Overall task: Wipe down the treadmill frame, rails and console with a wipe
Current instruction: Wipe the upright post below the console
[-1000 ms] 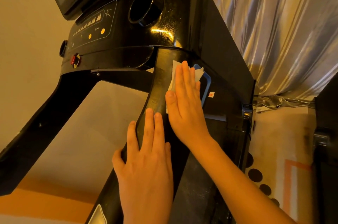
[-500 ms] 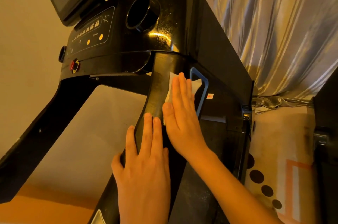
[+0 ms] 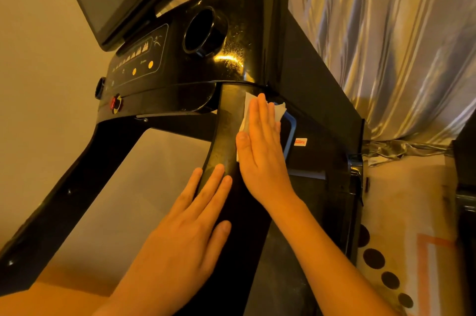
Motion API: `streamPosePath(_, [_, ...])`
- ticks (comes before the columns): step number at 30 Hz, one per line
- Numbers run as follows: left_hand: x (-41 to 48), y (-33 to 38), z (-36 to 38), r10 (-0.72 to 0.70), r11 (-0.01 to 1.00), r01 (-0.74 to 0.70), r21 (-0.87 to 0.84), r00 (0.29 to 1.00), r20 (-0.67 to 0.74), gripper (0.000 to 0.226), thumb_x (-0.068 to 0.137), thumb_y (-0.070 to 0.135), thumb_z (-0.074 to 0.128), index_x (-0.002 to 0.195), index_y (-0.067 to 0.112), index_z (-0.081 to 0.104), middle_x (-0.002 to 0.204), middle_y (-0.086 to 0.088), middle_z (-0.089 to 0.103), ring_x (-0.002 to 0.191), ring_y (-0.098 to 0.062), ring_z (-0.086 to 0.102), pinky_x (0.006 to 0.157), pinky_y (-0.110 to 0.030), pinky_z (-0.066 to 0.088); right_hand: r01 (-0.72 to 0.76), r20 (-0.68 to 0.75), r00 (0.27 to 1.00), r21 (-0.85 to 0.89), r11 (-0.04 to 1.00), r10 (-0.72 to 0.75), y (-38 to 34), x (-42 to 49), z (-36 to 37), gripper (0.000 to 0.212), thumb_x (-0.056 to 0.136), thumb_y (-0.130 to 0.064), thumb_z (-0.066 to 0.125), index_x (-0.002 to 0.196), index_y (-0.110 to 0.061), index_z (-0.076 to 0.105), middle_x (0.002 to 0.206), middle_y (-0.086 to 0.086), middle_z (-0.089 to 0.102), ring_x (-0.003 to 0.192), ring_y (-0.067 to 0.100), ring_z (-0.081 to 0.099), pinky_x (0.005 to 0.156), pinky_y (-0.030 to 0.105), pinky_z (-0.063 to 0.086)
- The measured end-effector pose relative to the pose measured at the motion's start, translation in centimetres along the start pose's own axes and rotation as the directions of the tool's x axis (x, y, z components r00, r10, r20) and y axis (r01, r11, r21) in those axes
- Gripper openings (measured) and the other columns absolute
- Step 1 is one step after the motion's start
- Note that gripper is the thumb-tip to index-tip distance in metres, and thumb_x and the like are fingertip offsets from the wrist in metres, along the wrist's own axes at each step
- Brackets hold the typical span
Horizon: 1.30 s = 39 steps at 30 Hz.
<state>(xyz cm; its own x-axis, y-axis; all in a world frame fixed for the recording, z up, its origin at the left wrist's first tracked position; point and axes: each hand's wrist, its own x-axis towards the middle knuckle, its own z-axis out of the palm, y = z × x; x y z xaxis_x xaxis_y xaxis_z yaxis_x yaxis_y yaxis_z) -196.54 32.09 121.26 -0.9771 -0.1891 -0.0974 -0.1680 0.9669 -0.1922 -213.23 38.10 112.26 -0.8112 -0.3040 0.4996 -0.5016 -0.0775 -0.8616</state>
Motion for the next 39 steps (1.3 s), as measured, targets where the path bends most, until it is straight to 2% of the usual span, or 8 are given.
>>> streamPosePath(5, [0.5,0.5,-0.6,0.030,0.997,-0.030,-0.073,1.000,-0.003,0.072,0.076,0.073,-0.005,0.144,0.055,-0.021,0.139,0.041,-0.048,0.136,0.012,-0.039,0.113,-0.014,-0.017,0.004,0.018,1.000,-0.003,1.000,-0.003,-0.4,-2.1,0.5,0.059,0.111,-0.037,0.022,0.160,-0.027,-0.011,0.169,-0.011,-0.019,0.152,0.001,-0.024,0.120,0.020,-0.020])
streamPosePath(10, [0.7,0.2,0.1,0.055,0.989,-0.065,-0.134,0.996,-0.074,0.069,0.081,0.072,0.004,0.146,0.057,-0.013,0.144,0.047,-0.037,0.140,0.014,-0.032,0.114,-0.015,-0.011,0.027,0.014,1.000,-0.105,0.994,-0.025,0.0,1.4,-0.2,0.060,0.111,-0.033,0.023,0.160,-0.024,-0.010,0.170,-0.005,-0.017,0.151,0.004,-0.027,0.116,0.017,-0.024])
streamPosePath(17, [0.4,0.0,0.5,0.056,0.983,-0.072,-0.168,0.993,-0.103,0.068,0.087,0.068,0.010,0.151,0.054,-0.008,0.153,0.042,-0.027,0.144,0.010,-0.026,0.118,-0.021,-0.007,0.022,0.018,1.000,-0.030,0.999,-0.021,-0.4,-1.8,0.7,0.059,0.111,-0.035,0.023,0.160,-0.025,-0.010,0.170,-0.007,-0.018,0.152,0.003,-0.026,0.119,0.020,-0.022])
streamPosePath(26, [0.0,0.1,0.9,0.101,0.994,-0.105,-0.030,0.988,-0.117,0.064,0.099,0.055,0.010,0.157,0.038,-0.013,0.160,0.025,-0.028,0.148,0.002,-0.027,0.118,-0.030,-0.013,0.022,0.028,0.999,-0.028,0.999,-0.021,0.6,-0.2,-0.1,0.060,0.112,-0.032,0.026,0.162,-0.020,-0.004,0.171,-0.003,-0.012,0.155,0.009,-0.019,0.124,0.030,-0.015])
streamPosePath(29, [0.2,-0.5,1.5,0.166,0.986,-0.161,0.047,0.976,-0.141,0.062,0.104,0.047,0.020,0.162,0.029,0.006,0.168,0.013,-0.006,0.152,-0.003,-0.015,0.119,-0.044,-0.001,0.025,0.020,0.999,0.002,1.000,-0.025,1.0,-0.7,0.0,0.059,0.111,-0.032,0.024,0.162,-0.020,-0.004,0.171,-0.004,-0.012,0.156,0.009,-0.018,0.125,0.033,-0.014])
streamPosePath(33, [0.6,-0.9,1.7,0.284,0.950,-0.248,0.187,0.939,-0.196,0.058,0.099,0.032,0.035,0.154,0.014,0.037,0.162,-0.007,0.032,0.153,-0.021,0.004,0.105,-0.064,0.021,0.021,0.024,1.000,-0.004,1.000,-0.021,1.0,1.7,-0.8,0.060,0.110,-0.033,0.025,0.161,-0.020,-0.004,0.171,-0.002,-0.011,0.155,0.009,-0.018,0.122,0.026,-0.015])
streamPosePath(36, [0.8,-0.9,1.9,0.301,0.938,-0.243,0.248,0.925,-0.232,0.059,0.096,0.031,0.037,0.152,0.011,0.040,0.159,-0.008,0.036,0.152,-0.024,0.005,0.103,-0.062,0.029,0.015,0.008,1.000,-0.011,1.000,-0.015,0.7,1.4,-0.5,0.060,0.111,-0.033,0.025,0.161,-0.020,-0.005,0.171,-0.002,-0.012,0.155,0.008,-0.019,0.123,0.028,-0.014])
streamPosePath(39, [0.7,-1.1,2.1,0.285,0.944,-0.231,0.236,0.931,-0.229,0.059,0.098,0.034,0.036,0.155,0.015,0.035,0.161,-0.005,0.034,0.152,-0.015,0.008,0.116,-0.041,0.026,0.016,0.015,1.000,0.008,1.000,-0.016,0.5,-1.4,0.5,0.059,0.112,-0.032,0.025,0.162,-0.022,-0.005,0.171,-0.006,-0.014,0.155,0.007,-0.019,0.126,0.033,-0.013])
